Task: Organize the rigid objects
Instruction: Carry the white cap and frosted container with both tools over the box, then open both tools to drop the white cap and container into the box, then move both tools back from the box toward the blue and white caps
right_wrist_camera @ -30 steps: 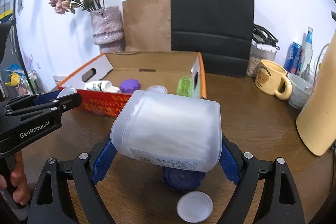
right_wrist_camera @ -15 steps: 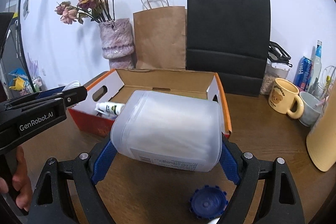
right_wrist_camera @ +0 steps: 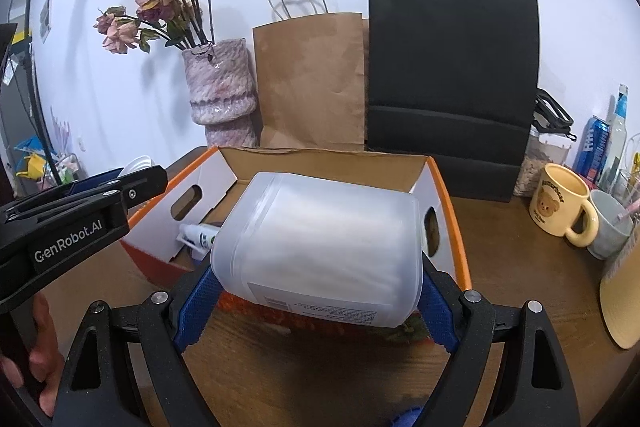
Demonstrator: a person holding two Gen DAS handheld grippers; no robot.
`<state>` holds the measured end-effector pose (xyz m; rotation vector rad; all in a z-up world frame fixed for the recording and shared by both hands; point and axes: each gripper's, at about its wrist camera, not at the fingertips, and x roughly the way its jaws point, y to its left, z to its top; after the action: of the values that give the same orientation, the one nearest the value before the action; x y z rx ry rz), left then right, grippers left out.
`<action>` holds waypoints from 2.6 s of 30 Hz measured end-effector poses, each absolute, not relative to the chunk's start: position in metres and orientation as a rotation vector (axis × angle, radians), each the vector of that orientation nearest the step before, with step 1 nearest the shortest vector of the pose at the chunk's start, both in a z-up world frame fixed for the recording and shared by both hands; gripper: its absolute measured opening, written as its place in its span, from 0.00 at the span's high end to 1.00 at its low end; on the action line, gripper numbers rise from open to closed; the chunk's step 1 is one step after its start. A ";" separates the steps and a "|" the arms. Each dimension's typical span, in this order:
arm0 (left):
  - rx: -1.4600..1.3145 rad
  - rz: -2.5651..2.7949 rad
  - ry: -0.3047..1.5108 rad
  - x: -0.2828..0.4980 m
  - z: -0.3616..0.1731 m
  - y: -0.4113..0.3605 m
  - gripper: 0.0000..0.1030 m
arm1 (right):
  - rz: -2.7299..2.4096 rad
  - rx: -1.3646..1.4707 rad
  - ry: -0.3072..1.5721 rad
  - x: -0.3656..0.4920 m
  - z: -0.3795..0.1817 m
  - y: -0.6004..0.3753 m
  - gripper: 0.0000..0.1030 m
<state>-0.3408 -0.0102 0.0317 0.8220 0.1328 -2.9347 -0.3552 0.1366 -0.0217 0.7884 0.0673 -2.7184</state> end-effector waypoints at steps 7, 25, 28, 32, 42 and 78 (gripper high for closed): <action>0.809 -2.926 0.118 -0.359 0.031 -0.014 0.65 | -2.709 0.798 0.091 -0.376 -0.025 0.123 0.12; 0.864 -2.889 0.068 -0.401 0.013 -0.023 0.65 | -2.730 0.860 0.120 -0.417 -0.034 0.126 0.12; 0.882 -2.886 0.063 -0.405 0.008 -0.023 0.65 | -2.731 0.875 0.123 -0.420 -0.036 0.129 0.12; 0.898 -2.886 0.052 -0.407 0.005 -0.022 0.65 | -2.727 0.895 0.137 -0.422 -0.040 0.129 0.12; 0.900 -2.870 0.053 -0.408 0.005 -0.025 0.38 | -2.713 0.948 0.153 -0.427 -0.046 0.132 0.11; 0.802 -2.905 0.130 -0.386 0.026 -0.031 0.00 | -2.754 0.887 0.133 -0.407 -0.030 0.146 0.00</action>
<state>-0.3859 -0.0309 0.0257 0.8023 0.1298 -2.9047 -0.4065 0.1461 -0.0300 0.8868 0.1325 -2.7545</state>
